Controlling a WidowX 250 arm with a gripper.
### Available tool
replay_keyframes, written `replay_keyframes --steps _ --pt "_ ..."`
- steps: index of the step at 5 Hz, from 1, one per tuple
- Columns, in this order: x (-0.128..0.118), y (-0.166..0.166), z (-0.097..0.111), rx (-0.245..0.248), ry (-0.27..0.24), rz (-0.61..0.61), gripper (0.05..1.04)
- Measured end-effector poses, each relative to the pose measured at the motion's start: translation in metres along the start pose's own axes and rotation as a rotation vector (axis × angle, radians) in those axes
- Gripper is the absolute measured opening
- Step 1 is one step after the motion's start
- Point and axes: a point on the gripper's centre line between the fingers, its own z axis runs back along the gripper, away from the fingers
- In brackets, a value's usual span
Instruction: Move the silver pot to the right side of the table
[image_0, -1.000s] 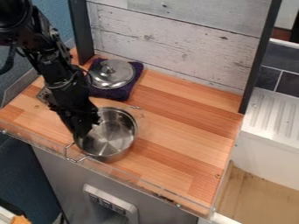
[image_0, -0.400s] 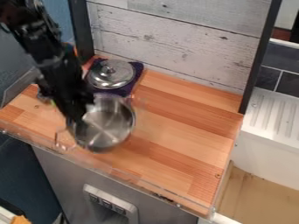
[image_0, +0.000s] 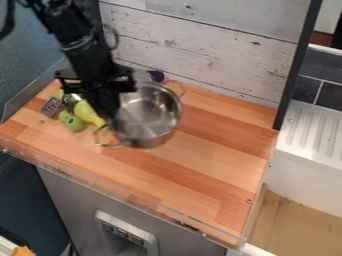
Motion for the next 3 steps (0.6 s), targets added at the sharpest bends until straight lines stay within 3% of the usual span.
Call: replay_keyframes --steps 1,2,3 --pt "0.005 -0.027 -0.003 0.007 -0.016 0.066 0.073" --pt "0.017 -0.046 -0.018 0.010 -0.029 0.090 0.073" --pt "0.030 -0.057 -0.043 0.025 -0.005 0.103 0.073"
